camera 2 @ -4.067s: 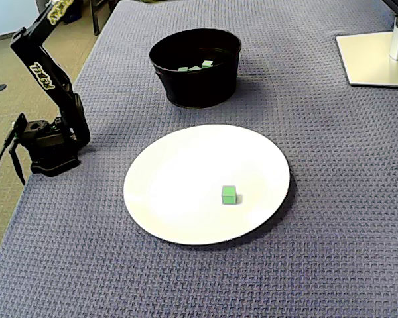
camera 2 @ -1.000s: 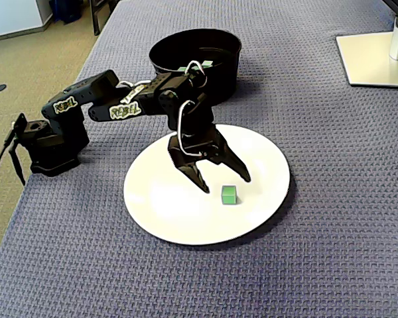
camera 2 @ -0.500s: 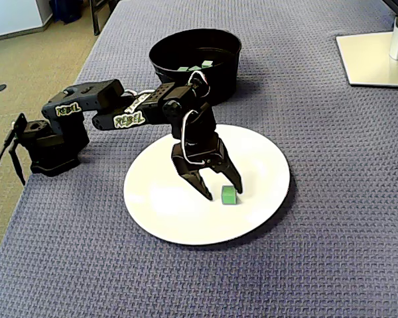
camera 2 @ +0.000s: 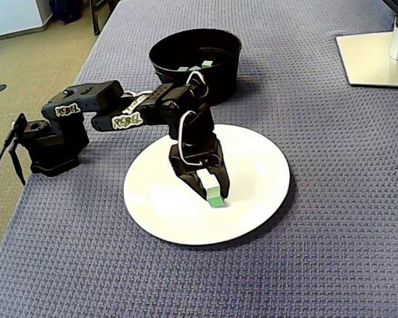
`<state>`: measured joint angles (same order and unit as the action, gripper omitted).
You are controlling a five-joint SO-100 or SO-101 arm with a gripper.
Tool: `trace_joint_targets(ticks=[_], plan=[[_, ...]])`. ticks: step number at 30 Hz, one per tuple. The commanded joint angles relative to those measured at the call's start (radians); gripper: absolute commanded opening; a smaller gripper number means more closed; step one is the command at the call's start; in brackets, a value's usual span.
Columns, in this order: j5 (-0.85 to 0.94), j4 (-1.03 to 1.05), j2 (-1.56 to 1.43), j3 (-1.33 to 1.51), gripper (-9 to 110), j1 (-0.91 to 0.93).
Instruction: Pick up the items on the white plate and put them in the black container.
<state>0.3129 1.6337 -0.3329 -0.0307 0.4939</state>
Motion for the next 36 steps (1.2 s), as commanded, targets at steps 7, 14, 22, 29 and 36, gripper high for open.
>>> trace_joint_targets(ticks=[7,14,22,29,36], plan=[[0.19,-0.146,-0.853,0.31,0,-0.064],[0.439,-0.307,-1.289,0.696,0,-0.383],[0.896,-0.563,-1.618,1.299,0,-0.81],[1.094,-0.862,-1.709,1.747,0,-1.005],[1.157,-1.227,-1.612,2.141,0,-1.066]])
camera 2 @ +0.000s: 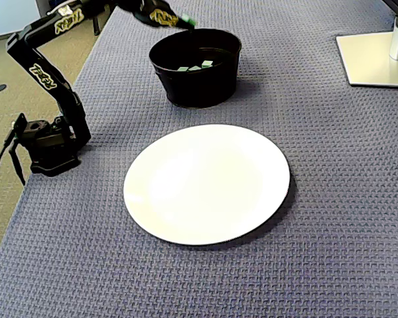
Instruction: Pick up the items on the white plate and put them in the black container.
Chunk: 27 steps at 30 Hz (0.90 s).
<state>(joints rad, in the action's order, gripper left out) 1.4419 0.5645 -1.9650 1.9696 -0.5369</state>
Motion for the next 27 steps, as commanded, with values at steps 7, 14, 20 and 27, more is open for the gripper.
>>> trace_joint_targets(ticks=[7,14,20,27], plan=[[-0.032,-0.322,0.046,0.276,0,-0.089],[-0.12,-0.385,0.064,0.318,10,-0.084],[-0.261,-0.442,0.011,0.322,20,-0.061],[-0.276,-0.138,-0.221,0.143,19,0.146]])
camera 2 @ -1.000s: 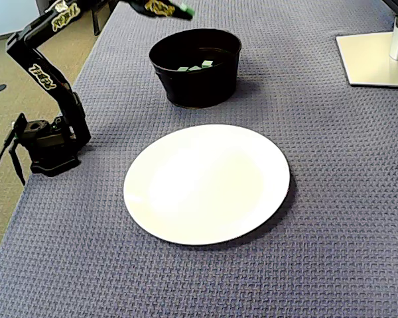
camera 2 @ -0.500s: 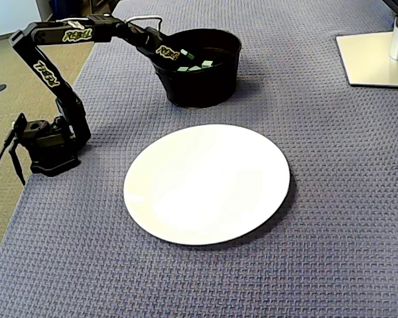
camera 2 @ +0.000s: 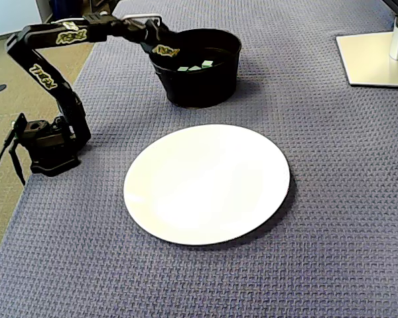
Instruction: Pick up the items on the white plate and put them in the black container.
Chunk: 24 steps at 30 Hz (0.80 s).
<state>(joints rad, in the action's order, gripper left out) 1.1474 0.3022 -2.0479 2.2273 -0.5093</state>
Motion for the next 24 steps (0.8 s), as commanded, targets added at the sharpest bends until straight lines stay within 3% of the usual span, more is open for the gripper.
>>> trace_joint_targets(ticks=[1,8,15,20,24], plan=[[0.057,0.144,-0.176,-0.115,18,0.155],[0.388,0.291,-0.517,0.147,4,0.311],[0.627,0.382,-0.767,0.512,0,0.428],[0.67,0.359,-0.9,0.77,0,0.466],[0.563,0.572,-0.945,0.769,0,0.466]])
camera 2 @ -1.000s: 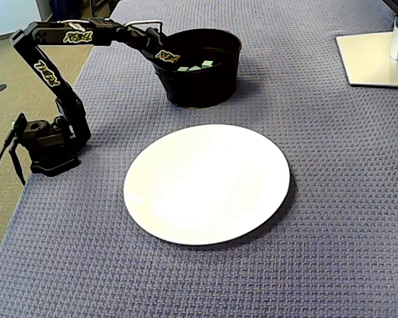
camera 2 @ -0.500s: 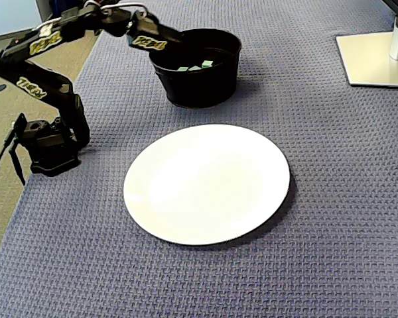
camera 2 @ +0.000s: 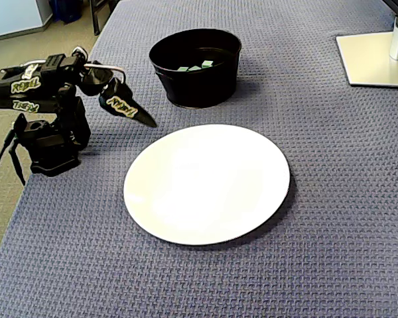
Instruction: Pick up the items on the white plate and put them in the black container.
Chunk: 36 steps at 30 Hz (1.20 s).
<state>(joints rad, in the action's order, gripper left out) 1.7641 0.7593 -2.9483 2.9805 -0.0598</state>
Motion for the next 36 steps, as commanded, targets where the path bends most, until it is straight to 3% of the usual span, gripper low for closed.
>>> trace_joint_targets(ticks=[1,13,16,36], plan=[[-0.094,0.138,-0.063,0.015,0,0.017],[-0.175,0.767,-0.229,0.017,0,0.046],[-0.25,0.775,-0.229,0.017,0,0.046],[-0.256,0.773,-0.229,0.017,5,0.048]])
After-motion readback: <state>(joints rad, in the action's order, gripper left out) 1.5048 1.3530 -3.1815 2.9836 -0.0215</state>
